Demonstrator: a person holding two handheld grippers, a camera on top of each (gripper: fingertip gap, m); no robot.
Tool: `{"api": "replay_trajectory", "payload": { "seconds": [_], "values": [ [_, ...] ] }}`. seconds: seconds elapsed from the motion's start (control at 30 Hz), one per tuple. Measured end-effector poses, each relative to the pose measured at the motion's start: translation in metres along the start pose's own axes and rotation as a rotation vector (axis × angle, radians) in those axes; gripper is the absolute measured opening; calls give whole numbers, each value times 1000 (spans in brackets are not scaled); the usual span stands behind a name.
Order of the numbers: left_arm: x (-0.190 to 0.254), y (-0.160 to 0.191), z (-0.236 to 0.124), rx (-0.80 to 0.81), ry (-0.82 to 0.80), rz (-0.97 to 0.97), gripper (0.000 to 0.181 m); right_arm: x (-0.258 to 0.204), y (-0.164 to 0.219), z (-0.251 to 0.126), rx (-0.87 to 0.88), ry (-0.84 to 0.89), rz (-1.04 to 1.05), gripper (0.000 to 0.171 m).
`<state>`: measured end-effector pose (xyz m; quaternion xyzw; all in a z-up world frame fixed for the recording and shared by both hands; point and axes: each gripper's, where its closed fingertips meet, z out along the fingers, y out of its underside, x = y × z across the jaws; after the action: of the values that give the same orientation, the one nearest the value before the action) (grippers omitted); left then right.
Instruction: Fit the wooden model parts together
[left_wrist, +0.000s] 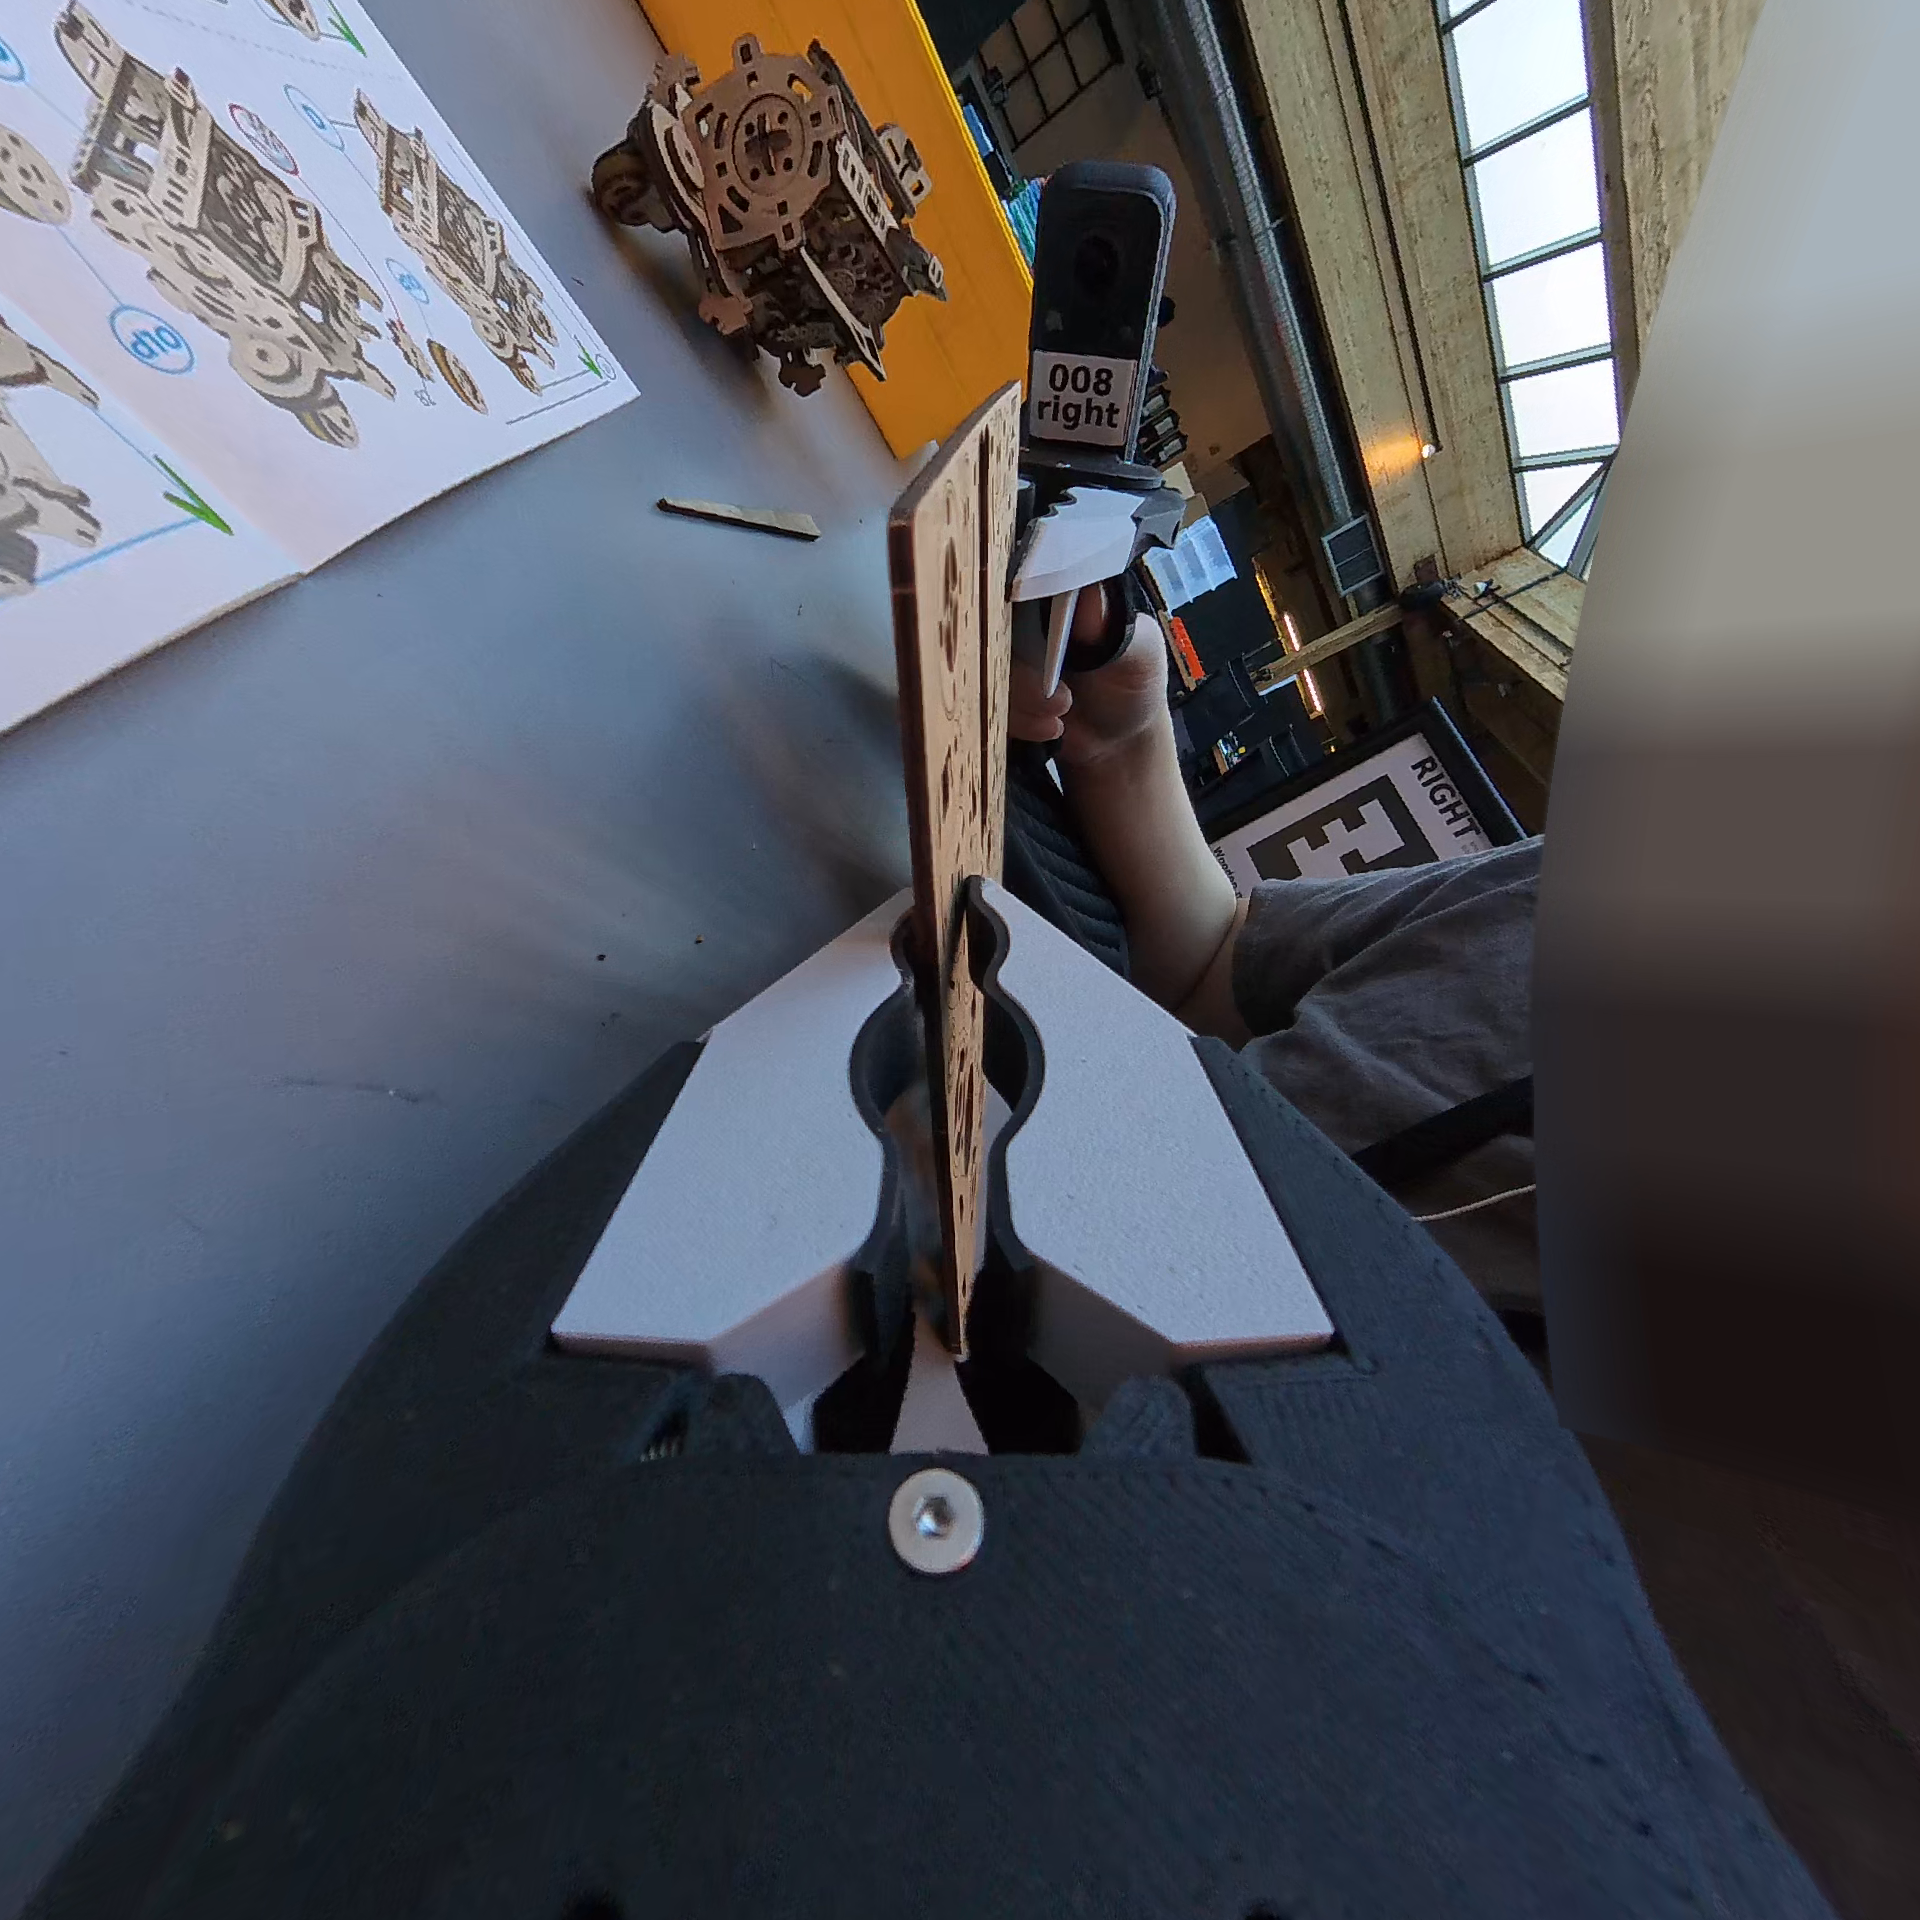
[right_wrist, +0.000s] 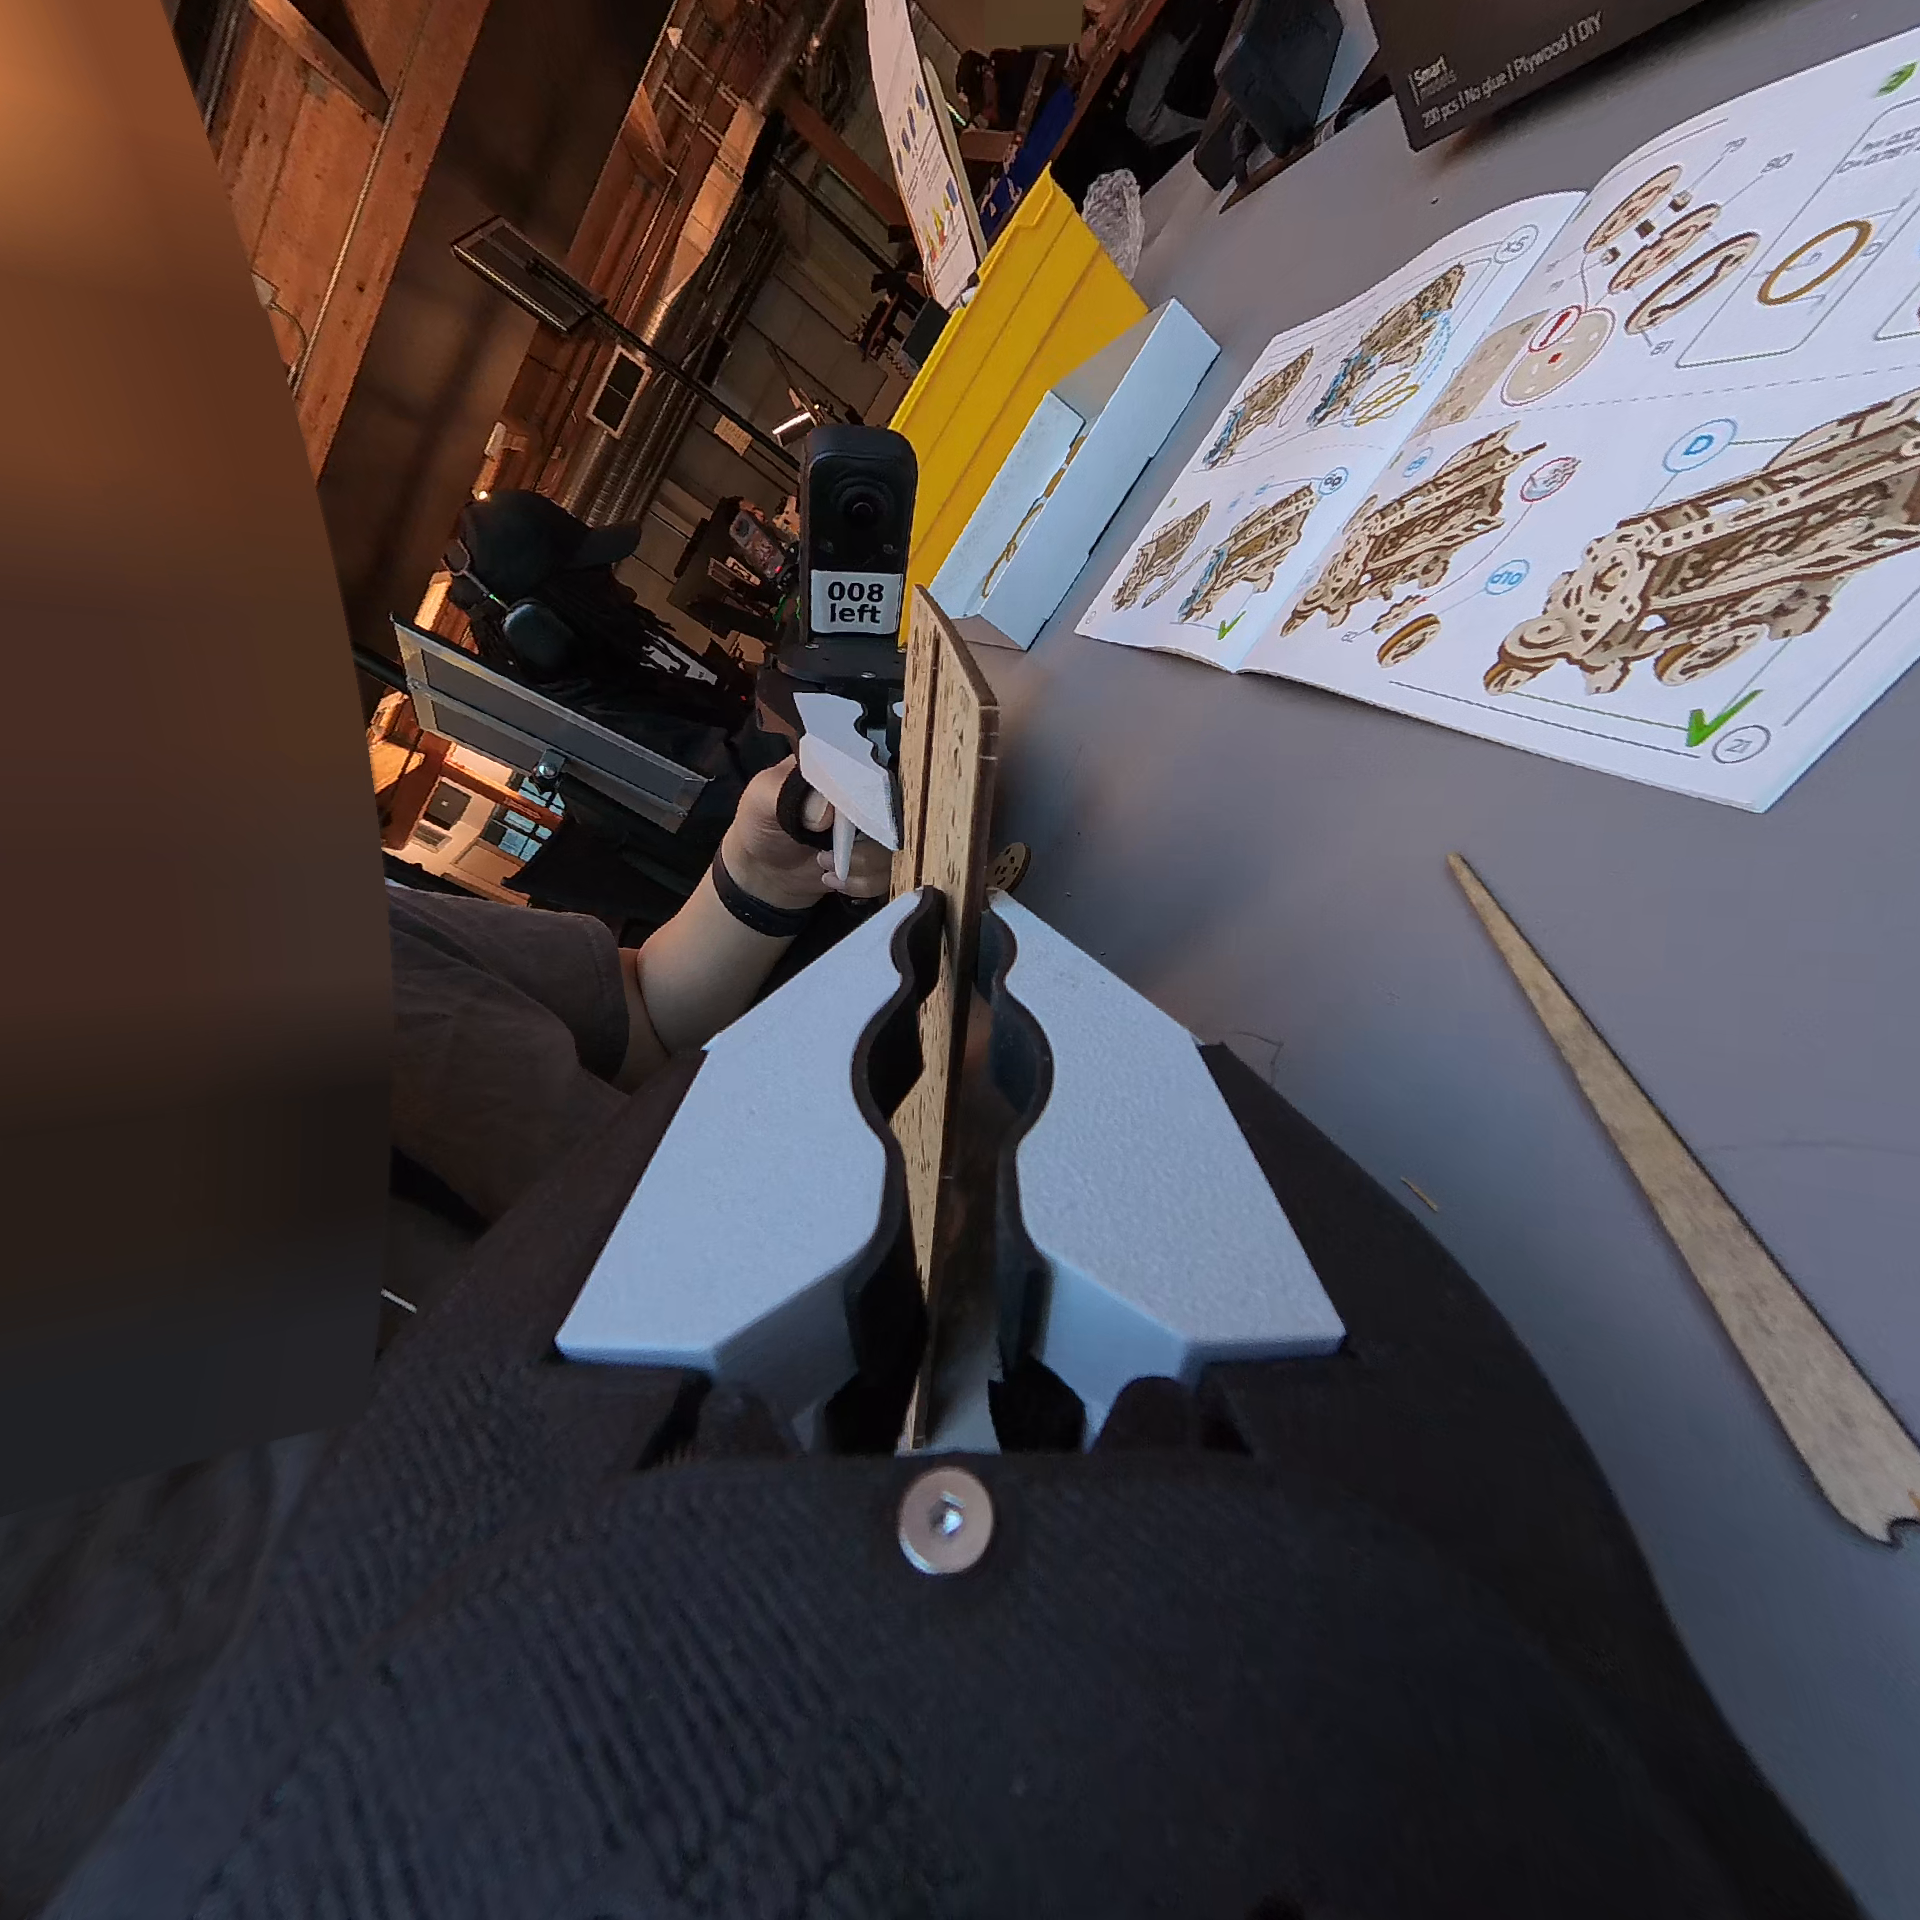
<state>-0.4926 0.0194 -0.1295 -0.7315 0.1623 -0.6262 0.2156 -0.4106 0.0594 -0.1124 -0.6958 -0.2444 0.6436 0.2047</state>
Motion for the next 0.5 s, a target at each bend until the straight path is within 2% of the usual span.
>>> {"api": "replay_trajectory", "payload": {
  "seconds": [0.5],
  "values": [
    [5, 1, 0, 0, 21, 1, 1, -4, 0, -1, 4, -20, -16, 3]
  ]
}}
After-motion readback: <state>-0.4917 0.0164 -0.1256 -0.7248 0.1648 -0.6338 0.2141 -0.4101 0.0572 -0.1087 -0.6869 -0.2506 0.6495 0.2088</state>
